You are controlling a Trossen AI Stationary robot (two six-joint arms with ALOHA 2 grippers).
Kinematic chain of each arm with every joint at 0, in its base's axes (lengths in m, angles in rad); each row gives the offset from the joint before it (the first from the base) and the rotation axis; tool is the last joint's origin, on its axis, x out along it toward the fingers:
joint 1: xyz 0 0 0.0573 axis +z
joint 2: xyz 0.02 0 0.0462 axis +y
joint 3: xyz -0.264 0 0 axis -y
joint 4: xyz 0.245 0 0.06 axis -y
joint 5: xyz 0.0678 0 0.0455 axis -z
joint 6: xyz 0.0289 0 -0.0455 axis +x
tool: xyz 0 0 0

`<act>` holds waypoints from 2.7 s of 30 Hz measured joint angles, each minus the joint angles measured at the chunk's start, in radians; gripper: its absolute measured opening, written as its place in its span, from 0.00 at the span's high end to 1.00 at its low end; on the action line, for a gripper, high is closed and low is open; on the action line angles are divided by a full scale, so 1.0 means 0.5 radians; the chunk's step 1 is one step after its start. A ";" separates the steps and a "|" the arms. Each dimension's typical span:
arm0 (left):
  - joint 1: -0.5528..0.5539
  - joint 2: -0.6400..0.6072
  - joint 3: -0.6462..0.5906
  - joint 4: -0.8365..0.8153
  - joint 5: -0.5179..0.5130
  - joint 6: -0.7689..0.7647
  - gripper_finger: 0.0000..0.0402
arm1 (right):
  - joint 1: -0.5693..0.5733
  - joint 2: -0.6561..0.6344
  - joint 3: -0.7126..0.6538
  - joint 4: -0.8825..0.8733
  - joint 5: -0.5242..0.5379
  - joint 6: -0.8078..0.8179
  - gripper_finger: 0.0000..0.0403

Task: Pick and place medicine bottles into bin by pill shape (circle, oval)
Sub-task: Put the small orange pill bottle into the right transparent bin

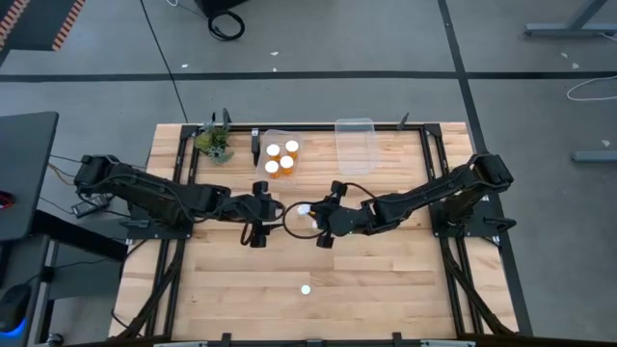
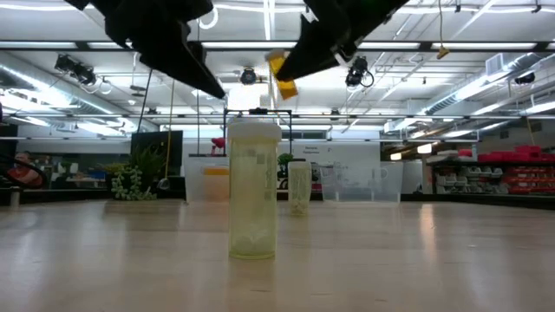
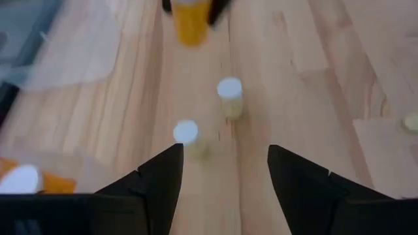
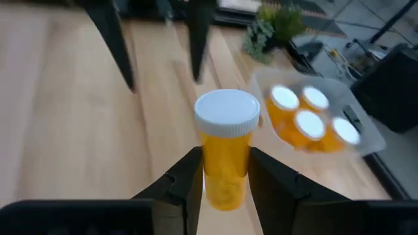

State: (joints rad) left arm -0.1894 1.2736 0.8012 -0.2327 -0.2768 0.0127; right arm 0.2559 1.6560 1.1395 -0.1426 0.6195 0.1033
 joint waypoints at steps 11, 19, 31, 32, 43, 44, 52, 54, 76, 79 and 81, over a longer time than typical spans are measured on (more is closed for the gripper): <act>0.007 0.003 -0.265 0.531 0.000 -0.041 0.42 | -0.060 -0.032 -0.009 0.153 -0.051 -0.064 0.69; 0.057 0.003 -0.479 1.041 -0.043 0.069 0.42 | -0.054 -0.033 -0.220 0.642 -0.141 -0.125 0.69; 0.130 0.004 -0.695 1.736 -0.037 0.143 0.42 | -0.053 -0.031 -0.262 1.218 -0.418 -0.276 0.69; 0.130 0.004 -0.704 1.780 -0.030 0.142 0.42 | -0.053 -0.031 -0.262 1.236 -0.444 -0.277 0.69; 0.126 0.005 -0.705 1.989 -0.029 0.153 0.42 | -0.053 -0.030 -0.262 1.274 -0.509 -0.295 0.69; 0.126 0.005 -0.705 1.991 -0.029 0.153 0.42 | -0.053 -0.030 -0.262 1.281 -0.518 -0.303 0.69; 0.126 0.005 -0.705 2.003 0.040 0.139 0.42 | -0.053 -0.030 -0.262 1.277 -0.525 -0.321 0.69; 0.126 0.005 -0.705 2.009 0.062 0.127 0.42 | -0.053 -0.030 -0.262 1.272 -0.525 -0.321 0.69; 0.125 0.007 -0.706 1.992 0.104 0.126 0.42 | -0.034 -0.031 -0.260 1.140 -0.522 -0.309 0.69; 0.125 0.007 -0.706 1.988 0.104 0.125 0.42 | -0.034 -0.031 -0.260 1.137 -0.521 -0.306 0.69; 0.125 0.007 -0.706 1.982 0.101 0.124 0.42 | -0.034 -0.031 -0.260 1.136 -0.512 -0.308 0.69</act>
State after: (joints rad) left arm -0.1268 1.2770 0.4484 0.7580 -0.2262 0.0748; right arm 0.2390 1.6405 1.0096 0.4254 0.3634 -0.0509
